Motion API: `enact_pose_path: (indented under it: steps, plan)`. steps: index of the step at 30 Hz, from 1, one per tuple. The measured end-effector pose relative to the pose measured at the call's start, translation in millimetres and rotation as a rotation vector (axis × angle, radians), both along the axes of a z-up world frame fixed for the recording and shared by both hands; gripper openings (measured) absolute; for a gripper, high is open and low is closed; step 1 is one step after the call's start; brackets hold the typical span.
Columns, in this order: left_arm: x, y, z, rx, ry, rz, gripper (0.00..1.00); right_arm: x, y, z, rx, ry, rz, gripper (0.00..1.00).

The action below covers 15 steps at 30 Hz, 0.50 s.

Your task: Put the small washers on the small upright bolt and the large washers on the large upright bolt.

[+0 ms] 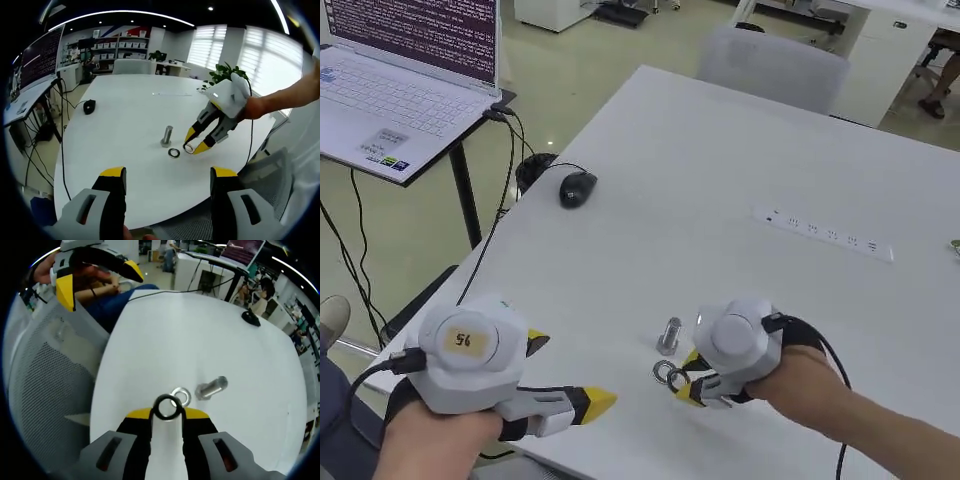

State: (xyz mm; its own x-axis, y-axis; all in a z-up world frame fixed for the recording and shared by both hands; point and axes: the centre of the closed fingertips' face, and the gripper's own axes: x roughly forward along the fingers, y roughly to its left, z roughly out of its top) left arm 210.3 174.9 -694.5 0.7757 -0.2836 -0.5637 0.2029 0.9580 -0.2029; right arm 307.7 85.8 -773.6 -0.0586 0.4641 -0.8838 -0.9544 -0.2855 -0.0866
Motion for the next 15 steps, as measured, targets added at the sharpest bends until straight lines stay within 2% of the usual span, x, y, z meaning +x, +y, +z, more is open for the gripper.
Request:
enact_pose_path:
  steps: [4,7,15]
  plan:
    - [1.8,-3.0,0.3,-0.002,-0.002,-0.008,0.68,18.2,8.2,18.8,0.031,-0.024,-0.032,0.23]
    - [1.8,-5.3,0.1,-0.003,-0.002,-0.014,0.68,28.1,15.1,26.1,0.044,-0.032,-0.056,0.23]
    - [-0.6,-4.5,1.4,-0.003,-0.002,-0.011,0.68,44.7,33.2,28.9,0.053,-0.029,-0.098,0.23]
